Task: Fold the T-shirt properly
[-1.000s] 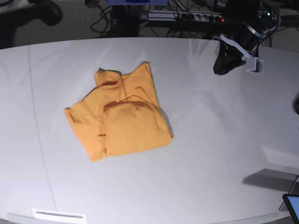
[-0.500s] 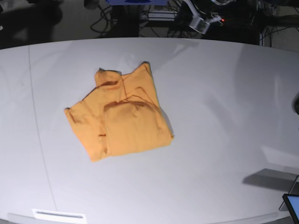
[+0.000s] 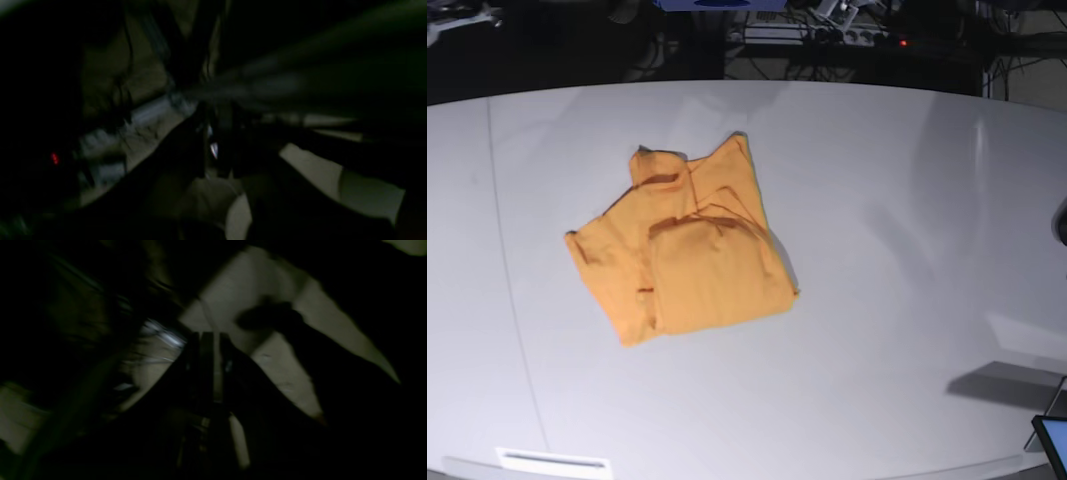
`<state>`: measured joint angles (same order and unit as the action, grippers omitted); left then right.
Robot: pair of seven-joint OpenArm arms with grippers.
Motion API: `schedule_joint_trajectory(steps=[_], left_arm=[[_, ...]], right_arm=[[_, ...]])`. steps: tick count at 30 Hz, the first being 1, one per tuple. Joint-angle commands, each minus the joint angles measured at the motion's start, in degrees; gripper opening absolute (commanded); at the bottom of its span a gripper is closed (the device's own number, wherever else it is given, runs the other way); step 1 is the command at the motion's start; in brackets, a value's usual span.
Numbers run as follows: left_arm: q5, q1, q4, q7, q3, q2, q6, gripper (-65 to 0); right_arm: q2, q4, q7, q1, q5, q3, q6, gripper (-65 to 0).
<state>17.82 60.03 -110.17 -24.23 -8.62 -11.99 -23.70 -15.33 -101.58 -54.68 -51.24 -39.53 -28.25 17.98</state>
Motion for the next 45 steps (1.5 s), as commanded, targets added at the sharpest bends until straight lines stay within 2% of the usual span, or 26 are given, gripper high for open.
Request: schedule_joint_trajectory(steps=[1,4,7,14,21,24,28,32,34,36,38,43,45], left_arm=[[0.4,0.6,1.5,-0.3,0.1,0.6,0.4,-60.8],[0.3,-1.7,8.9,-0.3,-0.9,0.9,4.1,-60.8],[0.3,-4.3,16.9,-0.3,-2.9,0.9,7.1,-60.8],[0.4,-11.8,34.6,-0.3,-5.1,1.7,7.5,-60.8],[0.4,-23.5,57.3,0.2,-4.7,2.7,7.5,-60.8],[0.4,-28.6,68.3,5.5,-5.1,2.7,7.5,-60.6],[0.4,-34.7,81.6,13.7,-5.3,2.7,7.5,-60.5],[0.4,-38.0,90.4,24.1,-5.3,2.7,7.5,-60.3],[0.4,-38.9,92.9,30.2,-5.3,2.7,7.5,-60.3],[0.4,-39.9,94.7,33.9,-5.3,2.8,7.5,-60.3],[0.4,-41.6,96.9,35.8,-5.4,3.8,7.5,-60.3],[0.4,-44.8,100.5,36.1,-5.5,5.7,7.5,-60.3],[0.4,-44.9,100.5,36.1,-5.4,5.9,7.5,-60.3]], right_arm=[[-0.5,1.9,-0.1,0.2,3.0,1.7,0.4,-61.1],[0.3,9.8,3.5,3.3,9.2,8.0,0.4,-61.1],[0.7,19.4,9.2,5.7,12.6,13.9,0.4,-61.1],[0.3,44.4,20.9,14.3,13.2,26.7,0.4,-61.1],[1.4,72.5,41.5,24.5,13.2,44.6,0.4,-60.8],[3.3,81.1,52.8,26.7,13.2,50.9,0.4,-60.8],[4.7,87.3,62.5,28.7,13.2,54.5,0.4,-60.6],[4.8,88.3,67.6,29.7,13.2,55.1,0.4,-60.6],[4.8,88.3,67.9,30.7,13.1,54.9,0.4,-60.6],[4.8,88.3,68.2,31.8,12.9,54.9,0.4,-60.6],[5.2,88.3,68.2,32.9,12.9,54.8,0.4,-60.6],[6.8,88.3,68.3,34.3,12.8,54.8,0.4,-60.6],[7.0,88.3,70.5,34.3,12.8,54.9,0.4,-60.6]])
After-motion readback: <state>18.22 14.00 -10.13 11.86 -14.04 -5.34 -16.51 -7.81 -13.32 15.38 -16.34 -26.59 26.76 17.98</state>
